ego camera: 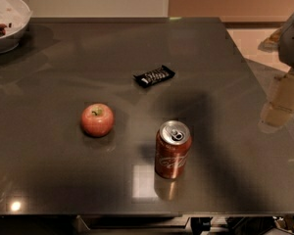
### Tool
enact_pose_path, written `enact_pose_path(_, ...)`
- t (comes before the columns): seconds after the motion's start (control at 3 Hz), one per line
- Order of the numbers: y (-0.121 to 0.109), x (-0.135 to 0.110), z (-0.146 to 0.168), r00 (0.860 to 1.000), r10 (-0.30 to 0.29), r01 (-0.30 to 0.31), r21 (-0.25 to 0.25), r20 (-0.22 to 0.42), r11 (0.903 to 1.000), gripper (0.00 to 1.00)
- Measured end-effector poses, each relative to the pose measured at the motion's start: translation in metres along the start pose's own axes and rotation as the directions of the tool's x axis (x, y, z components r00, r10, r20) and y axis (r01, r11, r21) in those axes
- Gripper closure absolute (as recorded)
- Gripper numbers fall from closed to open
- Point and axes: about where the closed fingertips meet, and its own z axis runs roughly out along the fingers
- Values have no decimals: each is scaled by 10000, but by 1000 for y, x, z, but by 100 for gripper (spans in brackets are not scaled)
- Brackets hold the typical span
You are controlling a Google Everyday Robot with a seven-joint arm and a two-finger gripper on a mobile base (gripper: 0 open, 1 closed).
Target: Move rxbar chocolate near coke can
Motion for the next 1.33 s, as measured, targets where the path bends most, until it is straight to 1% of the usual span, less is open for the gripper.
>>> enact_pose_path(0.33,-1,-1,-1,10000,-19,19,21,6,10000,0)
enact_pose_path(1.0,-40,-9,14,9988,-195,199,-76,450,9998,0)
enact_pose_path(1.33,-95,-35,48,9867,-350,400,-286,1586,9988,0)
